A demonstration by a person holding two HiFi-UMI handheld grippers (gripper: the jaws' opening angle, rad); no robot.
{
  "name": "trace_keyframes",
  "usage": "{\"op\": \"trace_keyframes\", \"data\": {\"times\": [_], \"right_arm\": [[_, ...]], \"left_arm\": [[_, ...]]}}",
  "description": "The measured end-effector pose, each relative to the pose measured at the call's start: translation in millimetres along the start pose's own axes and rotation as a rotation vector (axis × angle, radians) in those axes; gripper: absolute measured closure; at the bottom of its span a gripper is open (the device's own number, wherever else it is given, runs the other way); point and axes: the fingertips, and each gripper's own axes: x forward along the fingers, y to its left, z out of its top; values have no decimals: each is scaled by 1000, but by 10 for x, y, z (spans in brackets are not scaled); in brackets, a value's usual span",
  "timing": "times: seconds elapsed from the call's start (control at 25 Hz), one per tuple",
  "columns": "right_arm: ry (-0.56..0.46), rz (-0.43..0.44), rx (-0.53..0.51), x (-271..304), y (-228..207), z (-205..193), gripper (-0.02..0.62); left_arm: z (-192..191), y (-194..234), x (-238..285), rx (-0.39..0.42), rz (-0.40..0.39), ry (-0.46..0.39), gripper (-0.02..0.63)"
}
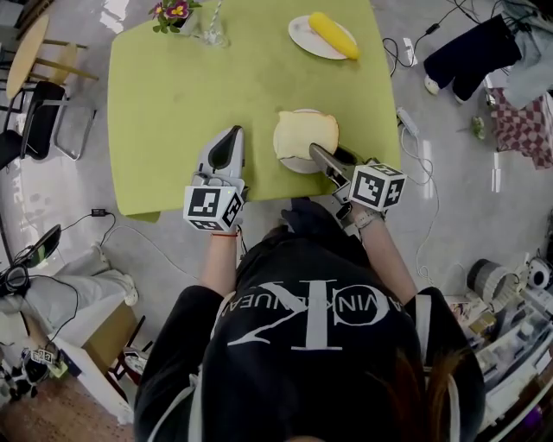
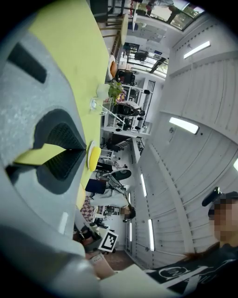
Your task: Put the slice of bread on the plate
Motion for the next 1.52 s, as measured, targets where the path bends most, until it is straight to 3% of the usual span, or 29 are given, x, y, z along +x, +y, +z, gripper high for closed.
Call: {"op": "trace_keyframes", "data": {"times": [0.56, 0.68, 0.76, 1.28, 1.52], "right_arm": [[123, -251, -326, 5, -201, -23, 299], [135, -280, -357, -4, -250, -14, 278], [147, -290, -366, -4, -274, -37, 226], [71, -286, -367, -100, -245, 26, 212], [27, -279, -410, -191, -182, 121, 258]], "left_arm": [[-4, 33, -68, 0, 24, 5, 595], [-5, 28, -83, -2, 27, 5, 595], [-4, 25, -96, -4, 27, 4, 595], [18, -38, -157, 9, 16, 0, 595], [73, -68, -179, 18, 9, -6, 595]]}}
